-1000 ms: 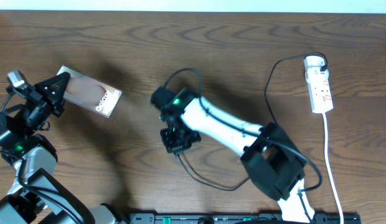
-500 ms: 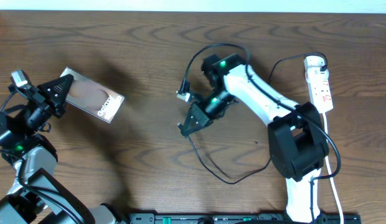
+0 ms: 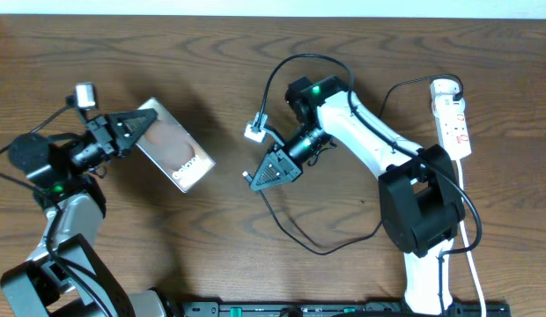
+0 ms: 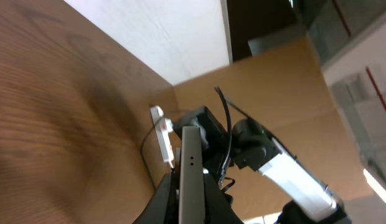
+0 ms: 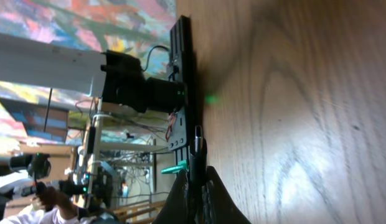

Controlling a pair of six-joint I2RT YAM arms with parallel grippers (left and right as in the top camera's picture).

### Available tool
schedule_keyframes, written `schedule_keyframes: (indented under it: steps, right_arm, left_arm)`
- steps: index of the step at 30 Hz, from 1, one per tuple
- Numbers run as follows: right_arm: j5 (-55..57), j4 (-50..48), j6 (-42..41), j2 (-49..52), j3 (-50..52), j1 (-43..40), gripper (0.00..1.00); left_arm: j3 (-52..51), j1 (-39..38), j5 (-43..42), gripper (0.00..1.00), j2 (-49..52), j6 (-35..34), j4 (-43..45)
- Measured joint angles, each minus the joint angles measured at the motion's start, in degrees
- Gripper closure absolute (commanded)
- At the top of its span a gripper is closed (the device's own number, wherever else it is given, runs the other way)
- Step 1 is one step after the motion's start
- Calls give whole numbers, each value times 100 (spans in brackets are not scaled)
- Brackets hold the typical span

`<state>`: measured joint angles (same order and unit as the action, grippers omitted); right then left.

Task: Plug charger to phone and switch on socket
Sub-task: 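Lift the cable connector with the right gripper toward the phone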

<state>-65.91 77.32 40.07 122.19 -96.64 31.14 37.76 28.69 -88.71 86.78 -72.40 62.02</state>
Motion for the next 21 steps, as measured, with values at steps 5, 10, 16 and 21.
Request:
schedule_keyframes:
  steps: [5,10,16,21]
  right_arm:
    - [-149,44,195,0,0,254,99]
    - [-487,87,415,0,0,378,99]
    - [-1038,160,776,0,0,382,99]
    - [-1513,162,1043,0,2,407,99]
  left_arm:
    - [0,-306,-17,93,0,111,101]
    - [0,-319,42,93,0,175,105]
    - [0,-319,251,93,0,192,105]
    - [0,-319,402,93,0,195,105]
